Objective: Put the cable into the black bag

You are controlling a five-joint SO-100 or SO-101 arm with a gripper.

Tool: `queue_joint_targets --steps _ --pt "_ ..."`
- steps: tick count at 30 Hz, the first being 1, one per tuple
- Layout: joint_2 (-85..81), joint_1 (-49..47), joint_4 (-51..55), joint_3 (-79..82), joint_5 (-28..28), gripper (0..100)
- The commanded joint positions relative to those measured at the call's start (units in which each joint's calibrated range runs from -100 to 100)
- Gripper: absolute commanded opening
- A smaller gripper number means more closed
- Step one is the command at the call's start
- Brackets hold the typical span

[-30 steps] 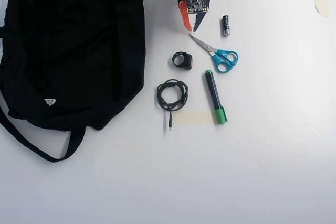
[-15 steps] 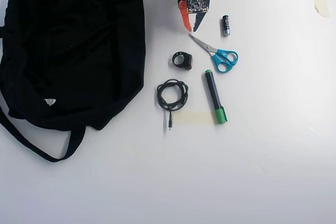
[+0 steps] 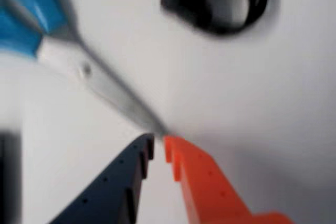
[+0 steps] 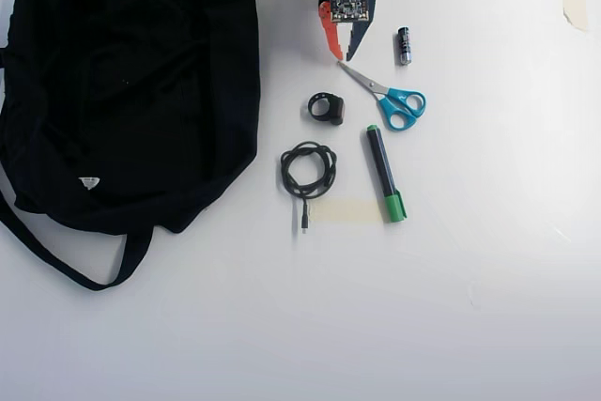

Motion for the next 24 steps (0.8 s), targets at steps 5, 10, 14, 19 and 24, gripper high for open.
queue_joint_targets --steps 5,10,14,19,24 --pt "6.2 -0.7 -20.3 -2.9 -0.3 2" --pt "14.4 -3.4 -36.0 -5.9 -0.3 2" --pt "21.7 -4.3 -52.0 -9.7 -0.3 2" --pt "33.3 -3.8 -64.1 -16.0 -0.3 2" --pt "45.6 -3.5 -69.3 -27.0 -0.1 2"
